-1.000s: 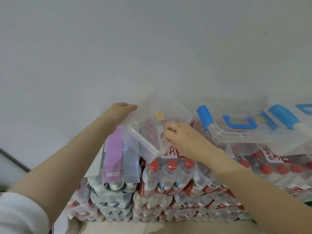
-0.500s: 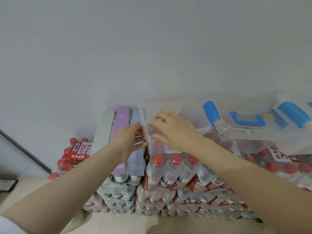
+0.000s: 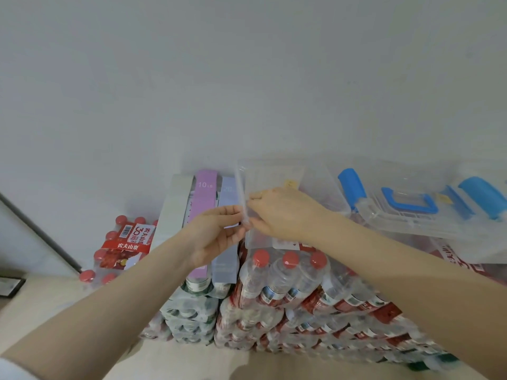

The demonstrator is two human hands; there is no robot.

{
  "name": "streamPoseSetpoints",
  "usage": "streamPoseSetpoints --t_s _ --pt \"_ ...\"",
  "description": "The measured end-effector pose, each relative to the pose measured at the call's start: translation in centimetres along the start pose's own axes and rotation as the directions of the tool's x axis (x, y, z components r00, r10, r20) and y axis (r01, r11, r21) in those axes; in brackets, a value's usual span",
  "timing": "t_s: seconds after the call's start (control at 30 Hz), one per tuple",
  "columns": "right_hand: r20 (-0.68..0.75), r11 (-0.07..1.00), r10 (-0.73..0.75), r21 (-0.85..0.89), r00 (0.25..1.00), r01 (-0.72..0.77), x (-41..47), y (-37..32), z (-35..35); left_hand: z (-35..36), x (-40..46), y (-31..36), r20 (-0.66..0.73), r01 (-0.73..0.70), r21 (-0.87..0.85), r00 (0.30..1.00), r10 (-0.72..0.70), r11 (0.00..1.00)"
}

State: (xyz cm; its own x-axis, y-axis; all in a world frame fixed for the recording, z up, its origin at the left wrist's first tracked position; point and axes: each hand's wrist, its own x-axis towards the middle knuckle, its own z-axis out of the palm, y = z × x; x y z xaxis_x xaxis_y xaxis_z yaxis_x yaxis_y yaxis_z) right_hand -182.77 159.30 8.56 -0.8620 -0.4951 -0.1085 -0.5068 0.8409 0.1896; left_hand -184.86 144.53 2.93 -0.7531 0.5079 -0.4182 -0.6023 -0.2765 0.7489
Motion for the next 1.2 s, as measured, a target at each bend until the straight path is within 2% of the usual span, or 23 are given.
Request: streamPoseSetpoints --t_s 0.07,0.13,0.23,0.4,0.5,0.7,0.83,0.93,1.1,1.2 --pt "-0.016 1.000 0.002 0.031 1.000 -0.002 -0.3 0.2 0.3 0.0 0.1 0.0 -0.005 -0.008 0.013 1.000 0.008 1.000" --pt "-0.019 1.000 0.028 -0.009 0.999 -0.028 -0.2 0.2 0.9 0.0 0.2 0.0 0.007 -0.020 0.037 1.000 0.019 0.999" --pt "-0.162 0.965 -0.007 -0.261 0.987 -0.036 -0.1 -0.3 2.3 0.0 0.4 0.1 0.043 -0.052 0.091 0.998 0.049 0.994" --pt "-0.272 0.849 0.126 -0.468 0.954 -0.246 -0.1 -2.8 3.7 -0.3 0.9 0.0 0.092 -0.096 0.157 0.992 0.082 0.983" --pt "-0.328 0.808 0.204 -0.475 0.922 -0.347 0.1 -3.9 4.0 -0.5 1.2 -0.1 0.088 -0.119 0.215 0.991 0.102 0.969" --pt "-0.403 0.807 0.193 -0.453 0.894 -0.379 0.2 -3.7 4.9 -0.4 1.7 0.3 0.085 -0.129 0.266 0.990 0.110 0.955" --pt "-0.427 0.872 0.169 -0.355 0.888 -0.337 0.1 -3.2 4.6 -0.8 2.0 0.5 0.111 -0.114 0.253 0.990 0.088 0.961" --pt "-0.359 0.968 0.188 -0.088 0.914 -0.233 -0.9 0.0 4.1 -1.1 2.2 0.7 0.109 -0.113 0.213 0.990 0.092 0.971" --pt "-0.122 0.958 0.183 0.244 0.975 -0.150 -2.6 3.3 3.1 -0.7 2.1 0.7 0.096 -0.121 0.149 0.990 0.107 0.982" --pt "-0.103 0.952 0.031 0.305 0.994 0.002 -0.7 3.7 2.0 -0.5 1.8 0.9 0.087 -0.127 0.135 0.989 0.116 0.983"
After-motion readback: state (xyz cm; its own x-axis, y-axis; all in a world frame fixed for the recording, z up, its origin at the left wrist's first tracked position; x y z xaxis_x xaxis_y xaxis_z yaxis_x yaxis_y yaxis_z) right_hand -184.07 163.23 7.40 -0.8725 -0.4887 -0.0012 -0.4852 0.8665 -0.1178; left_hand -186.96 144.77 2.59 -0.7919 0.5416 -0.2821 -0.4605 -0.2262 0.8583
